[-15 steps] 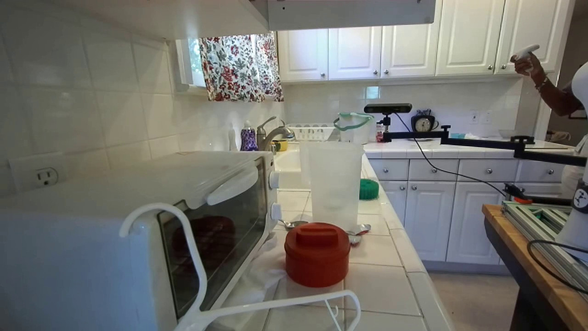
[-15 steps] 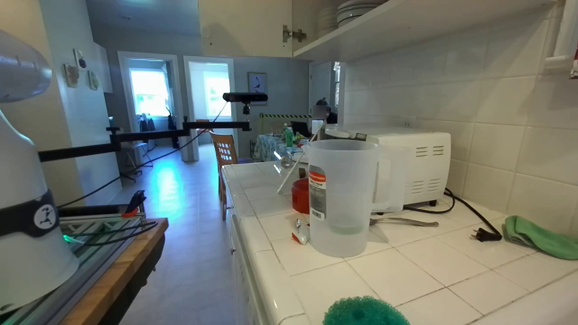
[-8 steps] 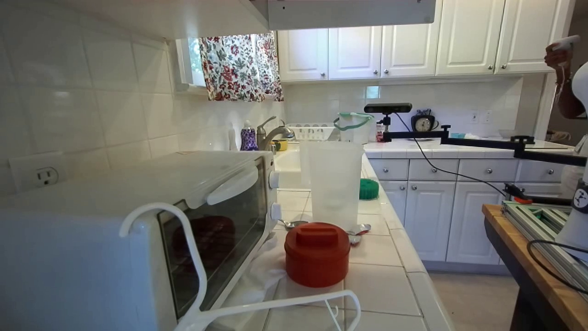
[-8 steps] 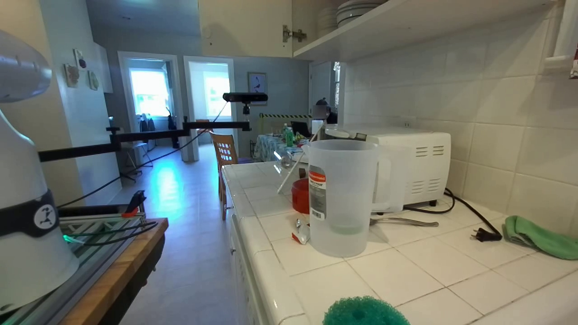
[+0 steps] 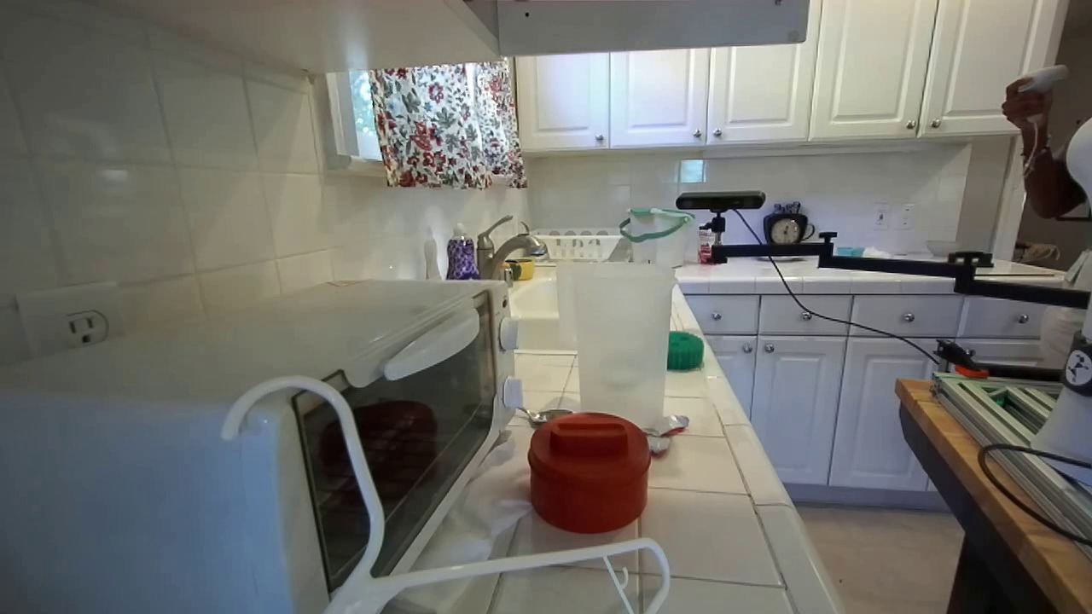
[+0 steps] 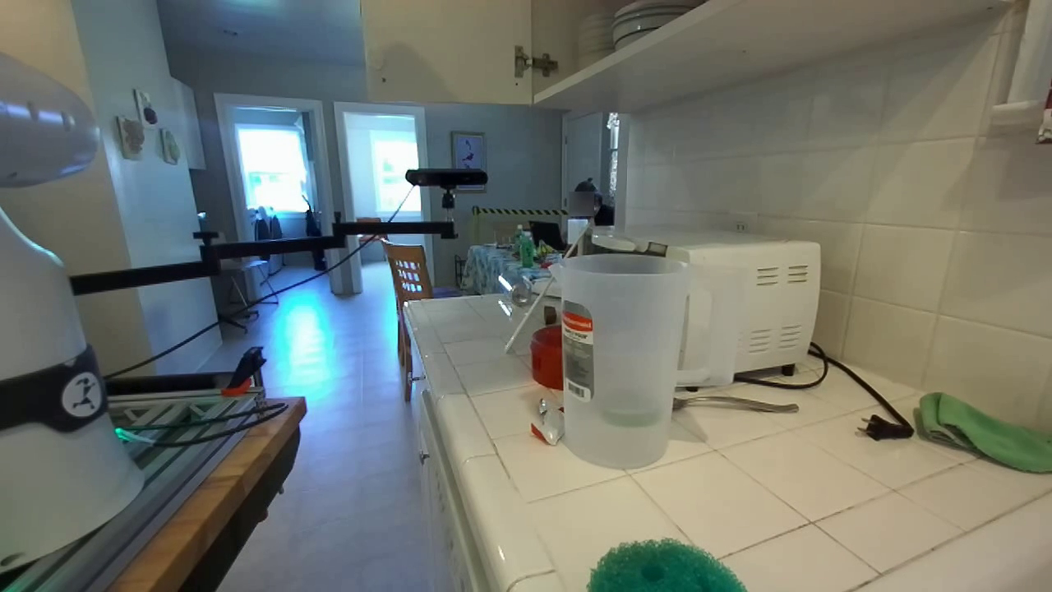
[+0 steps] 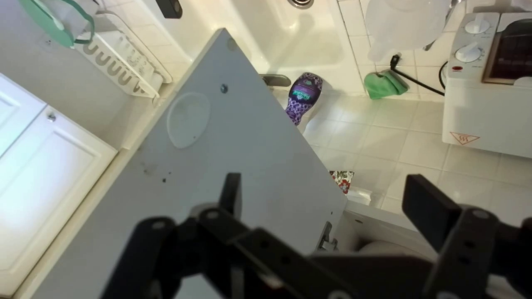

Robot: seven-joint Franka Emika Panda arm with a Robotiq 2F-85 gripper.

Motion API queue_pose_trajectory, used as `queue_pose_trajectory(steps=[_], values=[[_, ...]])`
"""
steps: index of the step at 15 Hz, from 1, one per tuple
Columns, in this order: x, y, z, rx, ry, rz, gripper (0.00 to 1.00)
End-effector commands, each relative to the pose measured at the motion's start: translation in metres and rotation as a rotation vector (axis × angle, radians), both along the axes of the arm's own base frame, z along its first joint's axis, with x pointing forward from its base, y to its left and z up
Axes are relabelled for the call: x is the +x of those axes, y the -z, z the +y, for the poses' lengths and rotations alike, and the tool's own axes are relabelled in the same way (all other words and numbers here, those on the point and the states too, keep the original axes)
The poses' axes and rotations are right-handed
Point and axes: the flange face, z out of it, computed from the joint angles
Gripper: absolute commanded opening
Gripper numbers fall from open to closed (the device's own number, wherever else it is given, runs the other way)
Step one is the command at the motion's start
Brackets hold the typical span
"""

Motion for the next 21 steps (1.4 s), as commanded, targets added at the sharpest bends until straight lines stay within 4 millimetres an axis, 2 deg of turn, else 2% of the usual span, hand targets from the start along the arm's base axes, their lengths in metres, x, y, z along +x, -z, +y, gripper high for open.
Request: queue_pose_trajectory(steps=[1,7,12,16,21], values=[[0.005,-0.007,-0.001,-0.019,-0.036,-0.013,1.0],[-0.015,-0.016,-0.01,-0.059,-0.078,-0.054,1.0],[-0.033,-0.035,-0.047,-0.044,-0.059,-0.084,1.0],[-0.032,-0.043,-0.072,-0.022,-0.066,-0.099,1.0],[-0.032,-0.045,-0.082,-0.045,-0.117,-0.124,1.0]])
